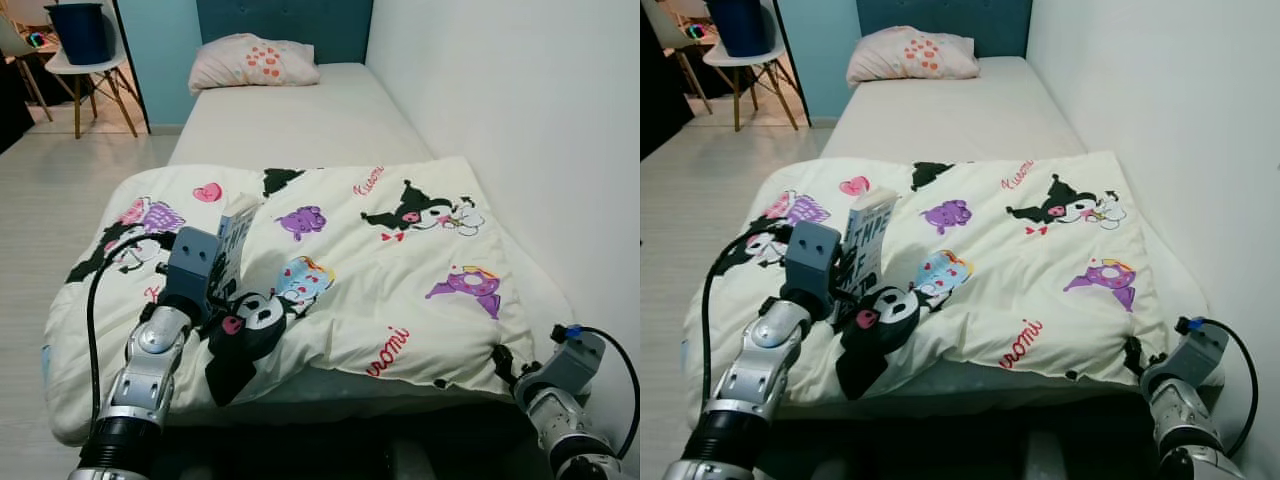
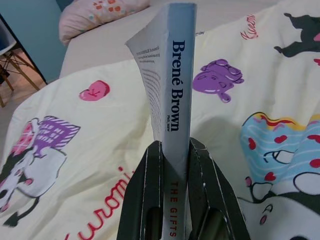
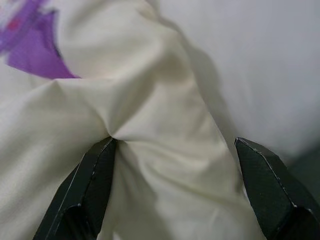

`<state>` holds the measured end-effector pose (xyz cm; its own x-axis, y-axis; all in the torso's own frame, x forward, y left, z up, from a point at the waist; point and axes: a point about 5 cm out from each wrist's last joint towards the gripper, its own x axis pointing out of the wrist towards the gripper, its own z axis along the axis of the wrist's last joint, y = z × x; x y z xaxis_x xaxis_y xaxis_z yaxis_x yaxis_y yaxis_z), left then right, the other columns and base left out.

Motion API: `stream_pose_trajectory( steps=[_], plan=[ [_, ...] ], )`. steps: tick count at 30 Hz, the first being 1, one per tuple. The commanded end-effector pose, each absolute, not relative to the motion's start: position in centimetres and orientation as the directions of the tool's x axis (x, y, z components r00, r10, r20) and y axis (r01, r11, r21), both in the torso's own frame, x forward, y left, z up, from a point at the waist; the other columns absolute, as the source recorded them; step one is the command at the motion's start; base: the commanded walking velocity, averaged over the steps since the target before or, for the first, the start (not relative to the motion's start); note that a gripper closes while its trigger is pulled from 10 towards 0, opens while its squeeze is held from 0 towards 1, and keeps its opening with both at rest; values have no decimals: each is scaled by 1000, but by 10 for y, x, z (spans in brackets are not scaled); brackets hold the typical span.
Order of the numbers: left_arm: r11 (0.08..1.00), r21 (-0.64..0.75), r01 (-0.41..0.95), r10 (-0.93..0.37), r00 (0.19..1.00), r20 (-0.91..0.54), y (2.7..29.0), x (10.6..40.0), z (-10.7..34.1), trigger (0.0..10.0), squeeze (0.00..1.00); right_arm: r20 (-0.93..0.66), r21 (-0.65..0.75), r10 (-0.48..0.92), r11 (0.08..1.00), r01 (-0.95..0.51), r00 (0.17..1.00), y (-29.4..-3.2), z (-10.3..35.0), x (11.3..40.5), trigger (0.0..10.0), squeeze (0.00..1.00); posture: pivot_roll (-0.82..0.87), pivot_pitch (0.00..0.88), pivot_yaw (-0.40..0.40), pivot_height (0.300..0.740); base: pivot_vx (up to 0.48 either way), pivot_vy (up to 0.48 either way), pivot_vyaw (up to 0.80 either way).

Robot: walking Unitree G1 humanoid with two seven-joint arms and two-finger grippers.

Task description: Clean up the room

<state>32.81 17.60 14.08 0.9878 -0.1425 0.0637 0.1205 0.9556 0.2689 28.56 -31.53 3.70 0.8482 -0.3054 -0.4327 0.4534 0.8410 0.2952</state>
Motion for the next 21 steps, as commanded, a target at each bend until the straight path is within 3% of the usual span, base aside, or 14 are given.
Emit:
stream_pose_trajectory(
  steps=[1, 8, 13, 21],
  plan=[
    [951, 288, 115, -153, 982, 114, 173, 328, 150, 10000, 0, -392, 284, -269, 874, 393, 880, -309, 44, 294, 10000, 0, -7, 0, -38, 545, 0, 0, 0],
    [951, 286, 117, -155, 981, 114, 172, 329, 151, 10000, 0, -329, 299, -213, 900, 316, 920, -304, 57, 306, 10000, 0, -11, 0, -40, 545, 0, 0, 0],
    [952, 284, 114, -153, 981, 119, 171, 329, 151, 10000, 0, -292, 443, -243, 823, 356, 925, -321, 73, 309, 10000, 0, -20, 0, -44, 527, 0, 0, 0],
    [953, 274, 127, -165, 979, 119, 168, 329, 151, 10000, 0, -368, 473, -228, 789, 392, 901, -323, 59, 298, 10000, 0, -24, 0, -49, 522, 0, 0, 0]
  ],
)
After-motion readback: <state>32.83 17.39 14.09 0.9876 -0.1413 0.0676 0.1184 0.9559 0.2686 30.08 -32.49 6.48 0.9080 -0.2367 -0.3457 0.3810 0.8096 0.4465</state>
